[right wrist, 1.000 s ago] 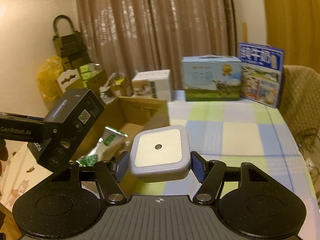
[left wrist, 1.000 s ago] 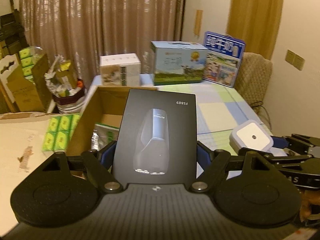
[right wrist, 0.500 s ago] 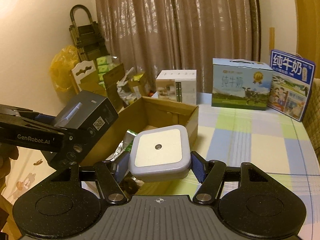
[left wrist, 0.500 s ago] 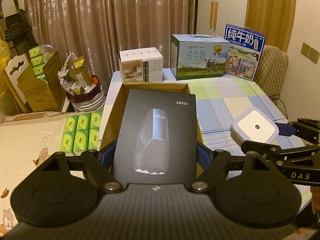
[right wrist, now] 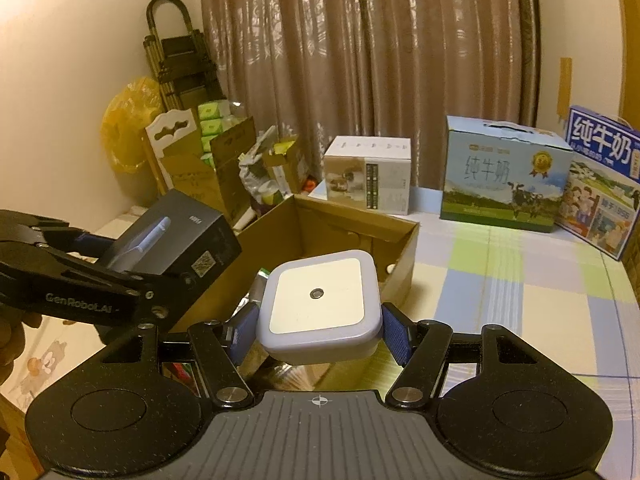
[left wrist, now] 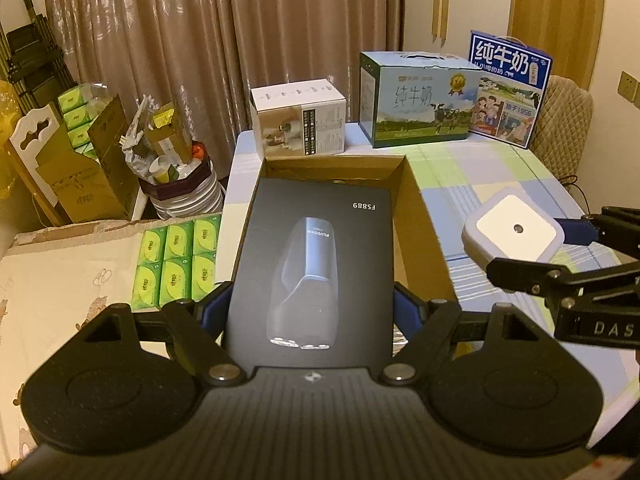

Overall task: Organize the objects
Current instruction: 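Drop the black box into the cardboard box while the right tool releases the night light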

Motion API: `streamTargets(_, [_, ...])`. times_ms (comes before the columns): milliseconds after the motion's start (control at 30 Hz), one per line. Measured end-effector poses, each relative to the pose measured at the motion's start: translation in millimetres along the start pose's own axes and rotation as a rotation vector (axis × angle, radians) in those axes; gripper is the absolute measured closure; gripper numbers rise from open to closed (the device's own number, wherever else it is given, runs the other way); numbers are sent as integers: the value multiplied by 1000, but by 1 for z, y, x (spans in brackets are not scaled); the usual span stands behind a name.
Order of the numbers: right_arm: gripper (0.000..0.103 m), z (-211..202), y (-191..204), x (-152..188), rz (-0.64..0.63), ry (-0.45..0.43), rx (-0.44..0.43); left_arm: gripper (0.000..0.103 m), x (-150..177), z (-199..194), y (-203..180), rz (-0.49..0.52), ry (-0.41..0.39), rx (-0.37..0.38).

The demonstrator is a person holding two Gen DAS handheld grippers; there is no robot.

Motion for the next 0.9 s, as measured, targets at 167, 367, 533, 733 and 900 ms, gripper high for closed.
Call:
streamTargets(167, [41, 13, 5, 2, -6, 17, -4, 25, -3, 16, 8, -17, 7, 9])
streamTargets(367, [41, 23, 1, 4, -4, 30, 6, 17, -5, 25, 25, -99, -17, 15])
streamTargets(533, [41, 24, -2, 6, 4, 35, 9, 17, 6, 23, 33, -100, -2, 3])
streamTargets(733, [41, 23, 4, 7, 9, 42, -4, 17, 20, 19, 36, -93, 10, -7])
streamTargets(900, [41, 24, 11, 5, 11, 40, -11, 17, 25, 15, 38, -97, 13, -6])
Point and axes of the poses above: each gripper's, at about its wrist camera, not at the fingertips, and z roughly the way its jaws point, y to its left, x to its underside, the point moved 6 cm from there along z, roughly the way its jaws point, and after that the axes turned 10 degrees about z, right-handed, at the moved point
